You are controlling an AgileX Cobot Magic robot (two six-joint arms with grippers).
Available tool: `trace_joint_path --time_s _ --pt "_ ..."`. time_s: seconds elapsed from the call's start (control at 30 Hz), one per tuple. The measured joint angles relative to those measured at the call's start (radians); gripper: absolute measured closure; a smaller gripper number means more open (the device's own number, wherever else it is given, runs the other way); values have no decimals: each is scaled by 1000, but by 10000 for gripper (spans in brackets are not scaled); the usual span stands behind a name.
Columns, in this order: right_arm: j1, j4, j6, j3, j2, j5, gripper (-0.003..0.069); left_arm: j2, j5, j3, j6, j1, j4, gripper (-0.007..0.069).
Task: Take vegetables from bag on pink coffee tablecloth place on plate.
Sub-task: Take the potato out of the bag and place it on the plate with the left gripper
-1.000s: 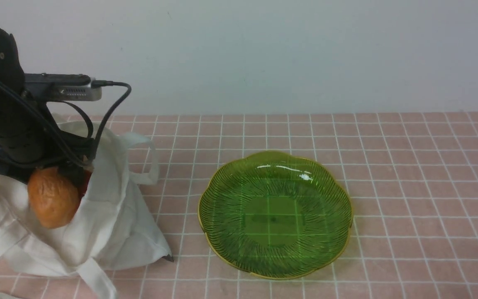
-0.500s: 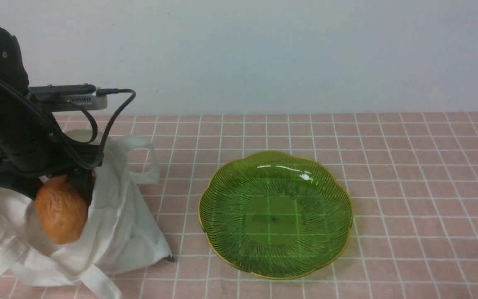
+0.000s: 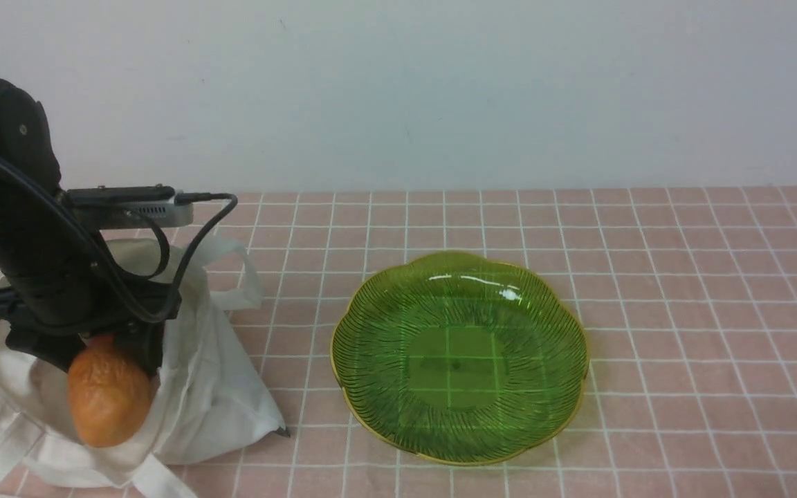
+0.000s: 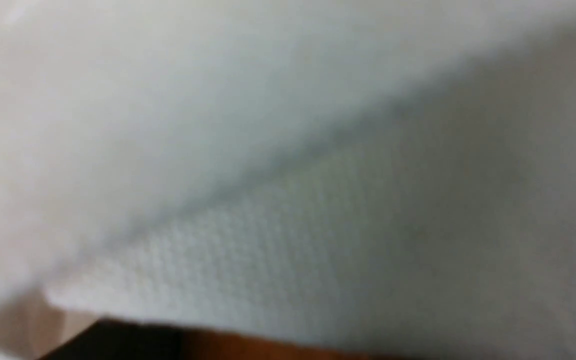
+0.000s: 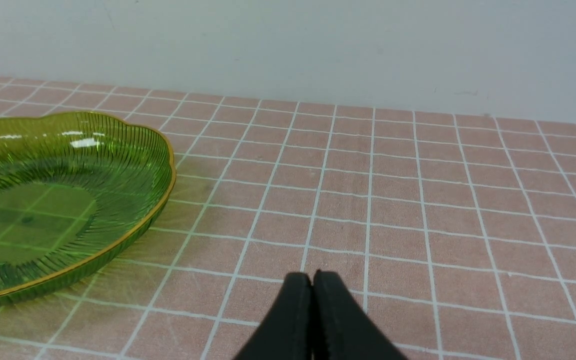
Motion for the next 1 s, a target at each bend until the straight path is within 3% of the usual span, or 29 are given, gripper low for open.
trace_joint_path --time_s 0.4,0.5,0.53,0.6,0.73,0.87,1.0 --pt "0 0 0 0 0 0 673 -236 4 -154 12 -30 -46 128" --pt "0 0 0 0 0 0 673 -272 -9 -212 46 -112 -107 128" --pt "0 0 0 0 0 0 673 -272 -52 -233 68 -201 -147 128" --pt "0 0 0 0 0 0 673 -263 -87 -239 80 -256 -162 128" --pt "0 0 0 0 0 0 673 -121 -285 -244 101 -474 -193 128" --pt "0 0 0 0 0 0 673 45 -387 -253 101 -554 -195 128" --pt "0 0 0 0 0 0 673 199 -430 -265 101 -567 -194 128"
